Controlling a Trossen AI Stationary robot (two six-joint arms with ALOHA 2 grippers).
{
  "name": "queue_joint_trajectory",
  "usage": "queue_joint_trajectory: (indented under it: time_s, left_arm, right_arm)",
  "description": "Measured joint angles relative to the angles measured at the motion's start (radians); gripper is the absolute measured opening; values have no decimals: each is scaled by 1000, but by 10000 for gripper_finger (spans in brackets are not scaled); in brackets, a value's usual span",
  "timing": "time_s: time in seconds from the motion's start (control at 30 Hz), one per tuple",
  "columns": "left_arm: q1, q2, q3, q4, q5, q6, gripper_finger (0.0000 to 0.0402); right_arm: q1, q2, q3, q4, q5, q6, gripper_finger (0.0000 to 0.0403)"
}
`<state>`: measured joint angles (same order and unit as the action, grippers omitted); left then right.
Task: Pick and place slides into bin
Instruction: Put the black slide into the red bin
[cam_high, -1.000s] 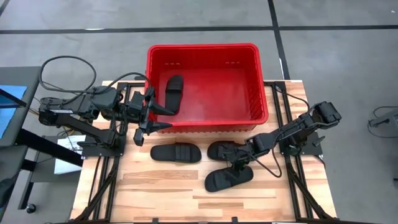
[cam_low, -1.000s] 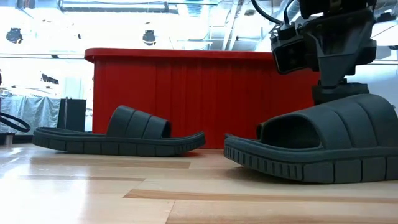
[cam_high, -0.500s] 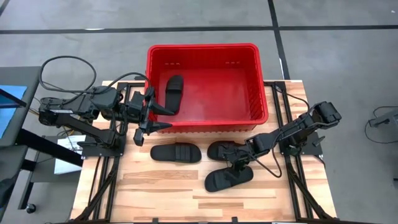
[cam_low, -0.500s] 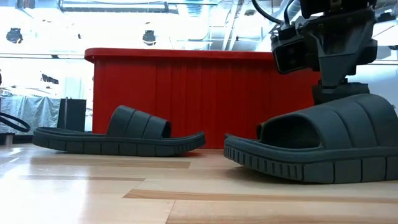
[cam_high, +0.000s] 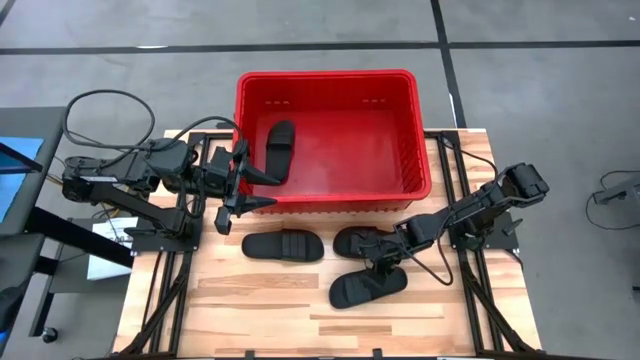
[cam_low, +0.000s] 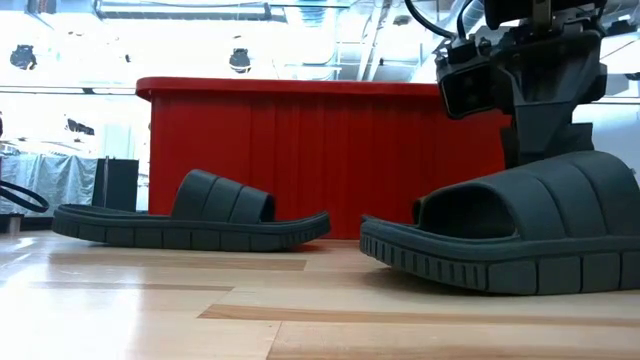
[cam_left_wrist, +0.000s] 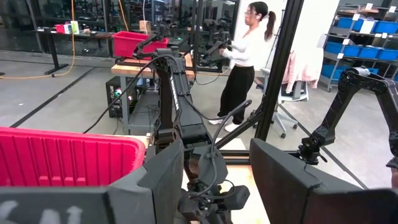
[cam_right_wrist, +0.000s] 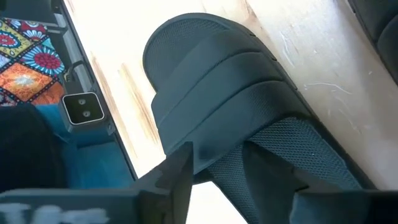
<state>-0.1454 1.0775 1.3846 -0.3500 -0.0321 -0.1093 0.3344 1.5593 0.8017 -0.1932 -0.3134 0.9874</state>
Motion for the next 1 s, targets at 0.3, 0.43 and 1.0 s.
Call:
queue_joint_trajectory:
  time_s: [0.3,0.43,1.0]
  left_arm:
    - [0,0,0,0,0,0,176]
    - [0,0,0,0,0,0,176]
    - [0,0,0,0,0,0,176]
  right_arm:
    - [0,0,0,0,0,0,80]
    - [0,0,0,0,-2,-2,39]
    - [-3,0,0,1,-3,1,1]
